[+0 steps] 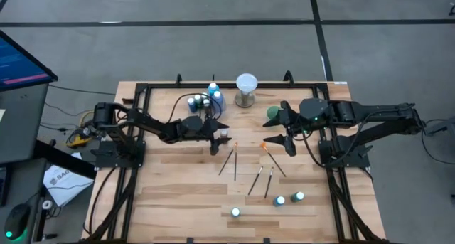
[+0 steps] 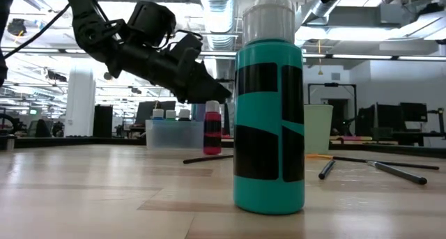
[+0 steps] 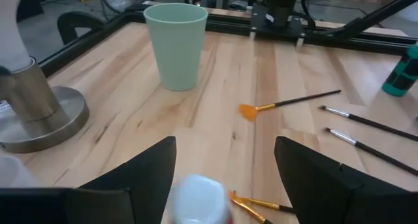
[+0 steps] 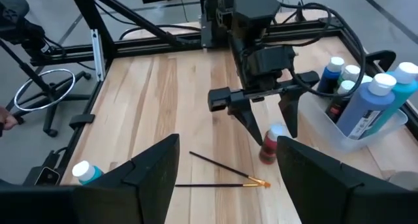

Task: Pick & Place Paint Supplies
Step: Put the small red paint bottle into the transparent bin

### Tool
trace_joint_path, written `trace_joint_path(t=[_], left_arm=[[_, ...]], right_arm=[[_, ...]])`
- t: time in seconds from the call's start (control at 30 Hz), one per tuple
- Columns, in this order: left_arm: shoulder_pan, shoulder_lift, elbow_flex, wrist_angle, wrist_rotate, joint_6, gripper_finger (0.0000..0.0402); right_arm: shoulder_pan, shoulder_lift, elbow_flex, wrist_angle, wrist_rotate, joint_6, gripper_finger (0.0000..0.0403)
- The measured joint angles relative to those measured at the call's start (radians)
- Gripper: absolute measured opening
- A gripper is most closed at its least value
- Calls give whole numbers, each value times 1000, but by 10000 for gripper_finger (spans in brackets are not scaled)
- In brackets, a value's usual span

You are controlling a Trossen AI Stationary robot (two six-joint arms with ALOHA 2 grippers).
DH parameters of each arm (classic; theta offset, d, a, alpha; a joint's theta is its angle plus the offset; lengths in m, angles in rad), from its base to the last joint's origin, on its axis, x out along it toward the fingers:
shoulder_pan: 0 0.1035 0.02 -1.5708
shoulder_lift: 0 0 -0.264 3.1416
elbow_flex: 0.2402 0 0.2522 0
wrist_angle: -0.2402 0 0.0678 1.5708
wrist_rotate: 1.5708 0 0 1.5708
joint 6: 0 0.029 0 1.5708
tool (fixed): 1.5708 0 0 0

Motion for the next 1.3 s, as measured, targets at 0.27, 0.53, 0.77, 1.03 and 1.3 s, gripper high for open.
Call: trace_joint_path(t=[0.27, 0.53, 0.77, 1.03, 1.3], left_arm=[[0, -48, -2, 6, 18, 0, 257], [0, -50, -88, 66, 2, 2, 257], [0, -43, -113, 107, -23, 7, 257], [0, 19, -113, 181, -25, -7, 257], [0, 46, -113, 198, -29, -10, 248]], right_arm=[[-1, 0, 0, 0, 0, 0, 249], [-1, 0, 0, 0, 0, 8, 249], [-14, 0, 0, 1, 3, 8, 249], [-29, 0, 0, 8, 4, 7, 249], [-29, 0, 0, 8, 4, 8, 249]])
